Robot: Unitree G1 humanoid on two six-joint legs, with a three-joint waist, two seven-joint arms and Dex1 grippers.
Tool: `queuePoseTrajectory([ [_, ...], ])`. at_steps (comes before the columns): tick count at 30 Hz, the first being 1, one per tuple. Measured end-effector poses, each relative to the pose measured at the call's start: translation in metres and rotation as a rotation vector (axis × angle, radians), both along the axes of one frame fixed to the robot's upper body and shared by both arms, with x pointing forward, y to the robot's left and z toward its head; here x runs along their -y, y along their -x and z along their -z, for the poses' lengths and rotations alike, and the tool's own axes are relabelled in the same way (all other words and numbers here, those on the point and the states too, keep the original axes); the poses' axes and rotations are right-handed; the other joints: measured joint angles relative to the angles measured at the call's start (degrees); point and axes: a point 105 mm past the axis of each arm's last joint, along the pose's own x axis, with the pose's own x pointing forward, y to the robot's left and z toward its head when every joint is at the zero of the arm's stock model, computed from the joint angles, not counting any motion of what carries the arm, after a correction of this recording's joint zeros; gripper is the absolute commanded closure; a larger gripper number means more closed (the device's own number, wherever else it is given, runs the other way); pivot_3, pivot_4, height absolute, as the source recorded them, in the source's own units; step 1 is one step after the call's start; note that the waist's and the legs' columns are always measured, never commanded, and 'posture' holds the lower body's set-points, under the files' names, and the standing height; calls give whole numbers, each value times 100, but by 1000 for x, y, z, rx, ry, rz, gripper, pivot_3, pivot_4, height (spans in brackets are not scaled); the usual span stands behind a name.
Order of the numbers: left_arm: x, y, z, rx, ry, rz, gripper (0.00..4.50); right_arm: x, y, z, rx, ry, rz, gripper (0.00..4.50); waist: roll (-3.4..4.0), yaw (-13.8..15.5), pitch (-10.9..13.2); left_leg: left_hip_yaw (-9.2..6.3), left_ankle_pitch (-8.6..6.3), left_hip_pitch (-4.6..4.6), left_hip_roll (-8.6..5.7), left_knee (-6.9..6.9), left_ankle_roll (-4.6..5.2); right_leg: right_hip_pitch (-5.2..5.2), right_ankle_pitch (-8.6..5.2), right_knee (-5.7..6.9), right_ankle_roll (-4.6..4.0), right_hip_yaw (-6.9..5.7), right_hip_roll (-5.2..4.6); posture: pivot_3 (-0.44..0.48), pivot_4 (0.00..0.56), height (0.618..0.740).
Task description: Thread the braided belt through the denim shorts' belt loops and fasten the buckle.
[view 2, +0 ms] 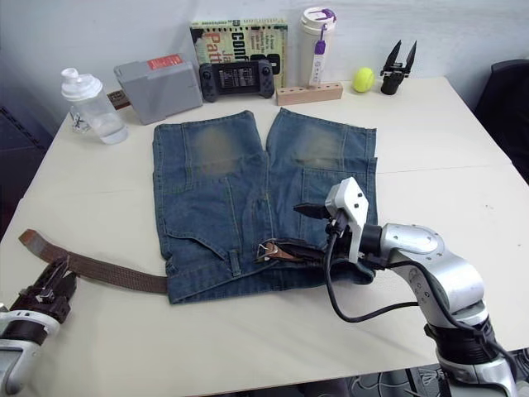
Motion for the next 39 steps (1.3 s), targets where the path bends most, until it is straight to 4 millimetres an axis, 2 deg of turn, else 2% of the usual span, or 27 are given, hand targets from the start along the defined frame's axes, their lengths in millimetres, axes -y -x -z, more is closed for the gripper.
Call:
queuePoseTrajectory([
  [2,2,-1,-1,2,-2,5,4143,0,0,-1,2,-1,3,0,2,16,-1,-1,0,3,-2,1,0,4,0,-1,1,5,0,0,150,722],
  [3,3,-2,-3,6,-5,9,4413,0,0,-1,3,-2,2,0,13,25,-6,0,0,4,-2,1,0,4,0,0,1,8,0,0,150,722],
  [11,4,-8,-2,7,2,-5,4413,0,-1,0,-9,-3,11,0,43,86,-22,1,5,11,1,-4,-9,4,0,3,0,9,5,0,150,722],
  [20,9,-17,-17,65,-77,1,4413,-1,-2,-2,-1,-3,13,0,25,108,-21,4,5,5,4,-2,-10,3,0,0,0,8,10,0,150,722],
  [23,13,-14,-16,60,-77,11,3492,-1,-2,-4,4,-2,13,0,21,74,-22,3,5,5,6,-2,-11,3,0,-2,0,7,13,0,150,722],
  [27,24,-6,-8,34,-55,45,1565,-1,-3,-4,4,-2,15,0,20,48,-21,1,5,5,7,-2,-11,3,0,-2,0,8,13,0,150,722],
  [30,26,-5,-10,46,-38,48,360,-1,-3,-5,8,-2,14,0,19,61,-22,1,5,7,7,-2,-11,3,0,-1,0,9,12,0,150,722],
  [35,25,-5,-11,57,0,27,360,-2,-3,-6,9,-3,14,0,20,49,-23,0,5,9,7,-2,-11,3,0,0,-1,11,12,0,150,722],
  [39,24,-15,-14,67,41,25,360,-3,-4,-7,12,-6,12,0,20,97,-23,0,5,11,7,0,-12,4,0,5,-1,11,11,0,150,722],
])
